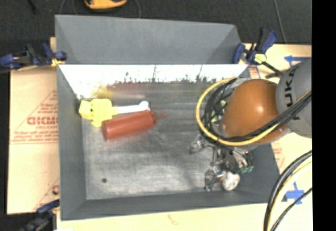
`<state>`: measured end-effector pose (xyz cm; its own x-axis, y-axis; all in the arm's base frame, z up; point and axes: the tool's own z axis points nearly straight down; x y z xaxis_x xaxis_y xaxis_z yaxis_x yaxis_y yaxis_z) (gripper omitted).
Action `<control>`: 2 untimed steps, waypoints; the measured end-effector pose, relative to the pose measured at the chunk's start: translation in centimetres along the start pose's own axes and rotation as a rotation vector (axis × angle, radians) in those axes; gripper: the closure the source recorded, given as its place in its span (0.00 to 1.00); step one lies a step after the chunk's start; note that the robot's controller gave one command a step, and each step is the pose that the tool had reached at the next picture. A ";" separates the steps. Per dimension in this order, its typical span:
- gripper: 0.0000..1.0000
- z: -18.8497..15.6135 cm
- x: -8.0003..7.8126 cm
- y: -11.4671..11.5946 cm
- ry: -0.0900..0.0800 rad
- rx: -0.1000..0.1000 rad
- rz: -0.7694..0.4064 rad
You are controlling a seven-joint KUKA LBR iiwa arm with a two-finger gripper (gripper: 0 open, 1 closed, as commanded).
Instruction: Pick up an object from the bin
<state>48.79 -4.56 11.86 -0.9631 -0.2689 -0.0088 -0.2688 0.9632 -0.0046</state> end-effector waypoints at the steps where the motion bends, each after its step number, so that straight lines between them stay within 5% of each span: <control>1: 0.00 2.6 2.0 -2.8 0.002 -0.004 -0.153; 2: 0.00 1.9 2.7 -5.6 0.004 -0.003 -0.126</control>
Offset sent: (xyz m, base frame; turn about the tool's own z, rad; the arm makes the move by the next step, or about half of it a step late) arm -0.0117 -0.0630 -0.0187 -0.1255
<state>47.71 -10.64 9.91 -0.9216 -0.3881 -0.0043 -0.3881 0.9216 -0.0024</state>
